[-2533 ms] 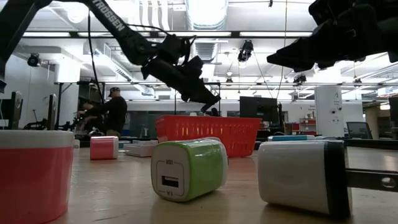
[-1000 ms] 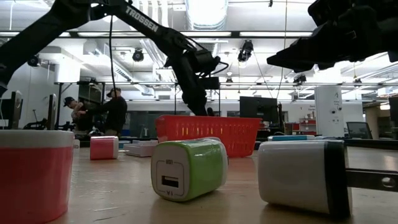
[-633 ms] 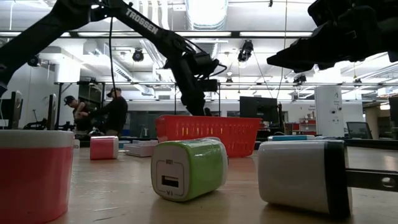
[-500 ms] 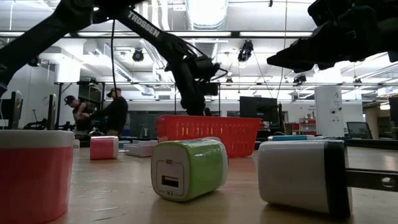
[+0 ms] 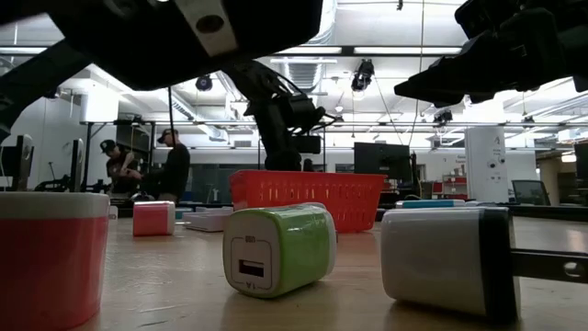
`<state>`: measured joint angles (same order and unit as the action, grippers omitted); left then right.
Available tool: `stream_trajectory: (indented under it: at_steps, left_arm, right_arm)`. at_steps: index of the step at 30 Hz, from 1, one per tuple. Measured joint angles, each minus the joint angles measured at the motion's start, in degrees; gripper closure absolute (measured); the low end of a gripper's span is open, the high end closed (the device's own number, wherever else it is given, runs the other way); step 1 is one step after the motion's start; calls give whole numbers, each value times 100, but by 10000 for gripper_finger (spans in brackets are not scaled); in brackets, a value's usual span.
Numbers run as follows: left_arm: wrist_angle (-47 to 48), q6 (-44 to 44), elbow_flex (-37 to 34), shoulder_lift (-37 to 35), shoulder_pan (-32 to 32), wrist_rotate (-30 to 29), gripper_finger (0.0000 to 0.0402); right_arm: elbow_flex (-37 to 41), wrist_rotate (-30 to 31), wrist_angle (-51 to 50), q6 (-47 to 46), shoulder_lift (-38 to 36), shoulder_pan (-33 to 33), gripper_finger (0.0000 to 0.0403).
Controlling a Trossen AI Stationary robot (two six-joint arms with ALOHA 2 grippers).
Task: Pick & Place Office items
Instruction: Put the left blue digital clock into the yellow bin
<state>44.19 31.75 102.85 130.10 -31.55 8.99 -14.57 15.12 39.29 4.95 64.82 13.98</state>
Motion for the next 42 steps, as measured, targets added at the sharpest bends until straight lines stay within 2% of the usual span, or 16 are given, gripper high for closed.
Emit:
stream_trajectory:
  at_steps: [42]
  left_arm:
    - [0, 87, 0, 2, -20, 70, 255]
  right_arm:
    - [0, 2, 2, 0, 0, 0, 177]
